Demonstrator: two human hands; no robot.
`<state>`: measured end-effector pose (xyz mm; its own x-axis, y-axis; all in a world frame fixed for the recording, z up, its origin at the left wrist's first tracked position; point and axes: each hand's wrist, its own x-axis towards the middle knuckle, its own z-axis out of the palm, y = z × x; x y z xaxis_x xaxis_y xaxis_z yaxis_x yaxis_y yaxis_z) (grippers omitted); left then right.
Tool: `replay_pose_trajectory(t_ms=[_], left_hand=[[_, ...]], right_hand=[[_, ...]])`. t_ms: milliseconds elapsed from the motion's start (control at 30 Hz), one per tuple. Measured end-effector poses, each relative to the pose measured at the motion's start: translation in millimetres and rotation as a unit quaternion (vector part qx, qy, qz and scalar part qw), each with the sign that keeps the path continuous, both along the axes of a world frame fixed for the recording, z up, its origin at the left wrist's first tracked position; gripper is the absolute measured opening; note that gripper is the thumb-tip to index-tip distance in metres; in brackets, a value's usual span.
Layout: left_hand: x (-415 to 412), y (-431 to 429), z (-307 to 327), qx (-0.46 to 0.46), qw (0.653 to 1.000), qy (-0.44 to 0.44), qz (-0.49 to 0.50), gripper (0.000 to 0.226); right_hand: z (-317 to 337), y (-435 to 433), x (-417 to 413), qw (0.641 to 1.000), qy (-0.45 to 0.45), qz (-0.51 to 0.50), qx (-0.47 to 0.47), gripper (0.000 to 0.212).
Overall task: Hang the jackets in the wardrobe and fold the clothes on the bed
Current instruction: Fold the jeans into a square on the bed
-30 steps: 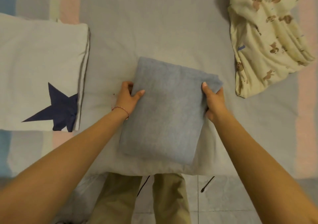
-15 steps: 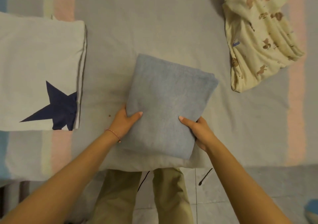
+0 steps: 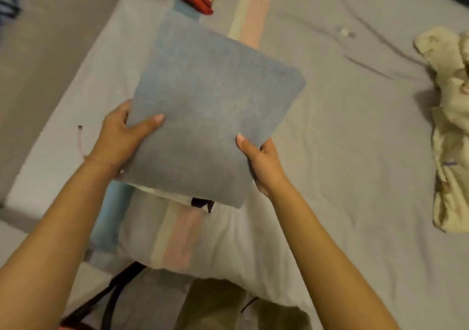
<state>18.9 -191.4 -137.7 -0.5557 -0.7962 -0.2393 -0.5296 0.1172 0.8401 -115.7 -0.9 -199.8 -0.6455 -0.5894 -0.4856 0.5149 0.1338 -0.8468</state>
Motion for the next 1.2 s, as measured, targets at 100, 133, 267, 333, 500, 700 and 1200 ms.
replay_pose_trajectory(t_ms=[100, 133, 267, 333, 500, 700, 1200], left_hand=[[10, -32, -60, 0.035, 0.987, -0.146, 0.059, 0.055], [13, -36, -79, 0.037, 0.978, -0.193, 0.067, 0.062], [14, -34, -110, -0.001, 0.962, -0.257, 0.093, 0.070], [18, -37, -108, 0.001, 0.964, -0.247, 0.096, 0.068], [16, -57, -92, -0.073, 0.976, -0.172, 0.112, 0.050], [35, -51, -114, -0.115, 0.965, -0.207, 0.116, 0.049], [26, 83, -150, -0.293, 0.865, -0.389, -0.117, 0.099]], right_hand=[[-44, -46, 12, 0.995, -0.076, -0.018, 0.055, 0.034], [-55, -56, 15, 0.993, -0.082, -0.033, 0.077, 0.033], [-68, -60, 18, 0.987, 0.008, 0.012, 0.159, 0.050], [-62, -51, 27, 0.979, 0.058, 0.094, 0.171, 0.060], [-47, -42, 43, 0.971, 0.131, 0.140, 0.143, 0.041], [-55, -44, 71, 0.966, 0.148, 0.132, 0.164, 0.031], [-91, 30, 37, 0.934, 0.212, 0.117, 0.261, 0.022]])
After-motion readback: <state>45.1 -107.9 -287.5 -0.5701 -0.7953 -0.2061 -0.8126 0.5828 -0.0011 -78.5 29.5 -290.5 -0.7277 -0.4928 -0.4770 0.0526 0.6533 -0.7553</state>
